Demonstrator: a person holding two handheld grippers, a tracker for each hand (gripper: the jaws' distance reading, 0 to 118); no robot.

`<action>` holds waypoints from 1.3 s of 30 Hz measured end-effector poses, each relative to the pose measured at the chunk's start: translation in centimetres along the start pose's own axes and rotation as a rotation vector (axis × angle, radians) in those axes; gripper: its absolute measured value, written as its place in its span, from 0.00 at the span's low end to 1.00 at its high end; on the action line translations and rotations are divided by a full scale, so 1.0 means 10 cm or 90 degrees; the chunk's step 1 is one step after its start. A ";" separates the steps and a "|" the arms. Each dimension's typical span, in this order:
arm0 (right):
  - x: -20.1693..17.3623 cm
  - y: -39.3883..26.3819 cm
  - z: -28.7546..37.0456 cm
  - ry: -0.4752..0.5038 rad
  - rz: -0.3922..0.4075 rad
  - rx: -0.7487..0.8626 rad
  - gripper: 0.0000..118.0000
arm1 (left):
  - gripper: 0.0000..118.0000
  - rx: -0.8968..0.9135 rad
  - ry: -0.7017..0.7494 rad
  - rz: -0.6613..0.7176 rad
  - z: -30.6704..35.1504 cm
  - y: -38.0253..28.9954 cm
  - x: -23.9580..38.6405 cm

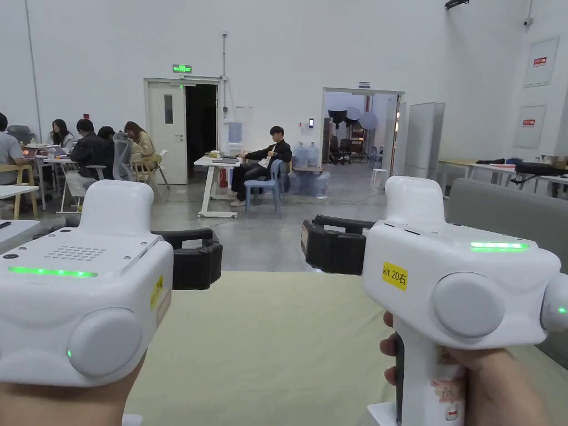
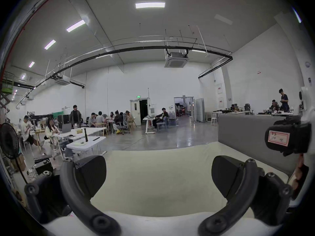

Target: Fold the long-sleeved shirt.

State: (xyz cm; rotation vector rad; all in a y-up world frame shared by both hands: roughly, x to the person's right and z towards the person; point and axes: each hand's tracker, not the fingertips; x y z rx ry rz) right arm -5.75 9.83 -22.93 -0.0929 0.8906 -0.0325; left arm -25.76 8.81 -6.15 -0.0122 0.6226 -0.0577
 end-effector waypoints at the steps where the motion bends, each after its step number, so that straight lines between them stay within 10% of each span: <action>1: -0.01 -0.01 0.00 0.000 0.000 -0.002 1.00 | 1.00 -0.001 -0.001 -0.001 0.00 0.00 0.00; 39: -0.12 -0.02 -0.03 -0.033 0.008 -0.009 1.00 | 1.00 -0.003 0.001 0.000 0.06 0.02 -0.14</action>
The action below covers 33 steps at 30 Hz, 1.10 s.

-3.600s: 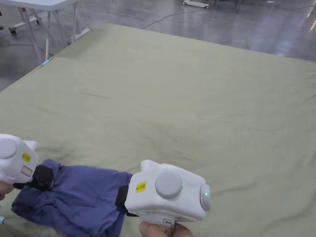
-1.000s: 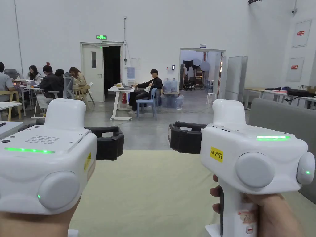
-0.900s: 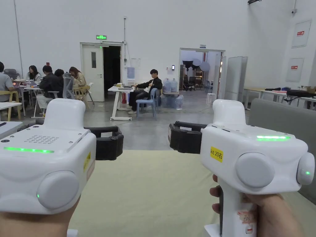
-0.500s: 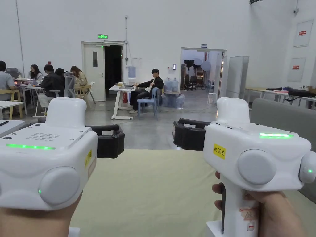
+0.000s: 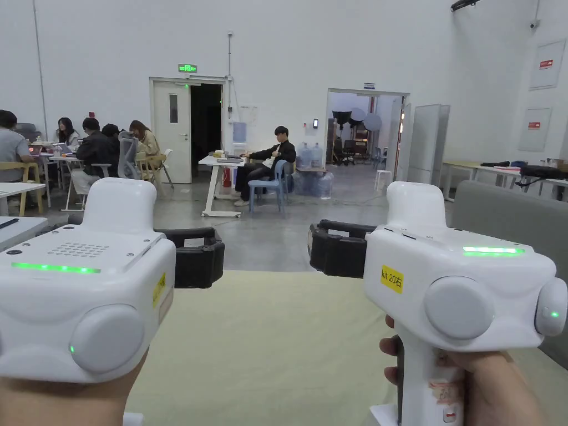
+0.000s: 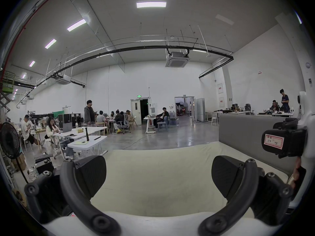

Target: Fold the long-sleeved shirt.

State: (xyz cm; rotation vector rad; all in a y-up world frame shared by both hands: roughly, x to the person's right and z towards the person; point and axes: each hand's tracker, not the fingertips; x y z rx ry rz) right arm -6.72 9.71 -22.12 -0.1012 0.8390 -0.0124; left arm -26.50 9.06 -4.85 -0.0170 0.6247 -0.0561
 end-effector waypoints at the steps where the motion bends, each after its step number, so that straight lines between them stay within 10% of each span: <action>1: 0.00 0.00 0.00 0.001 -0.002 0.001 1.00 | 1.00 -0.001 0.000 0.000 0.00 0.00 0.01; 33: 0.00 -0.01 -0.07 -0.008 -0.013 -0.004 1.00 | 1.00 -0.006 -0.002 -0.008 -0.02 -0.03 -0.04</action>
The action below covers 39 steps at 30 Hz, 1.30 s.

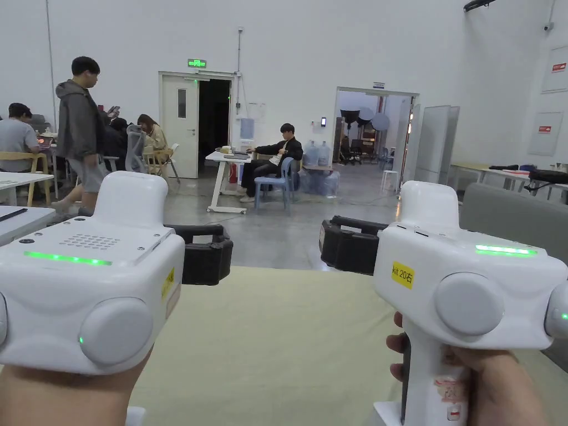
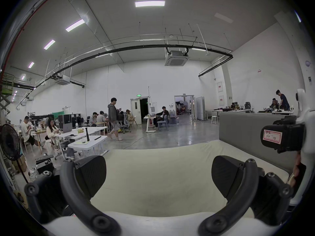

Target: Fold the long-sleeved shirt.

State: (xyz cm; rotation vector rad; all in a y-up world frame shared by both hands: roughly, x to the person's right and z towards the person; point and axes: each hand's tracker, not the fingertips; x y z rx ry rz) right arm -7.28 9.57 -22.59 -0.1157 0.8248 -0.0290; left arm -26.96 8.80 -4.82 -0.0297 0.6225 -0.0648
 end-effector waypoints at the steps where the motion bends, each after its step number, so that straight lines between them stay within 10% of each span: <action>1: 0.00 0.00 0.00 0.000 -0.001 -0.002 1.00 | 1.00 0.000 0.000 0.000 0.00 0.00 0.00; 39: -0.07 -0.12 -0.10 0.002 0.002 -0.034 1.00 | 1.00 -0.008 0.008 -0.007 -0.02 -0.06 0.00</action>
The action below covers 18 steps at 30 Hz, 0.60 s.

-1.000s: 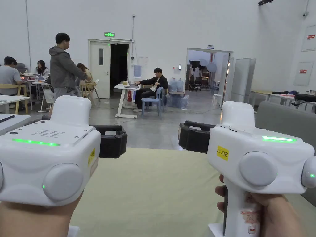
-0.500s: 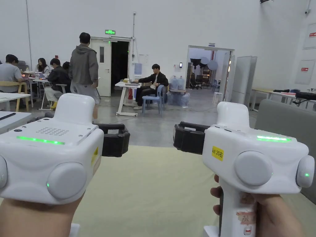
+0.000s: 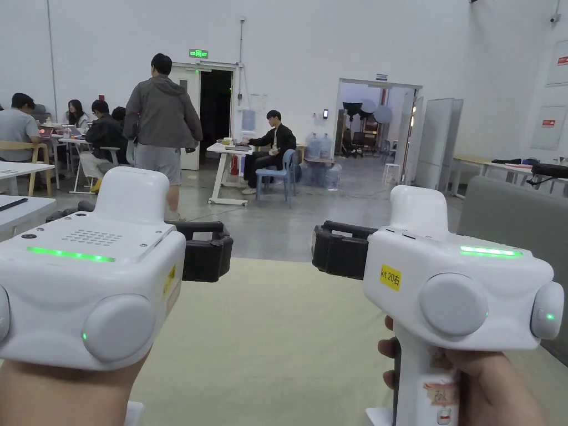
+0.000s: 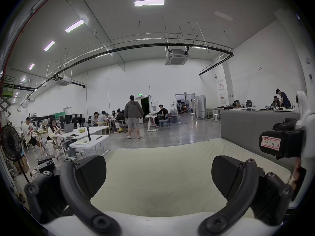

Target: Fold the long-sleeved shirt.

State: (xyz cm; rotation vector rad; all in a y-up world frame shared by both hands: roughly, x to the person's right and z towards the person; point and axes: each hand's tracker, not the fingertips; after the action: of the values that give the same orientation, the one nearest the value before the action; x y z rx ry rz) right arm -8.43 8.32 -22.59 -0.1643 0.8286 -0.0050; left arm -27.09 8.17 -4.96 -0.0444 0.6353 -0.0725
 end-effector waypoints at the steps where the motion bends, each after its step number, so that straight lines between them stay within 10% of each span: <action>1: 0.00 0.00 0.00 -0.003 -0.001 0.000 1.00 | 1.00 0.000 0.000 0.000 0.00 0.00 0.01; 18: -0.01 -0.01 0.01 -0.003 0.001 0.001 1.00 | 1.00 -0.003 0.002 0.001 0.00 -0.02 -0.01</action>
State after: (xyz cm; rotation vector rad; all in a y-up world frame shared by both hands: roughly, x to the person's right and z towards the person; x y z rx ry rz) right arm -8.44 8.20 -22.44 -0.1615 0.8240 -0.0042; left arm -27.19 7.96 -4.85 -0.0482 0.6383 -0.0703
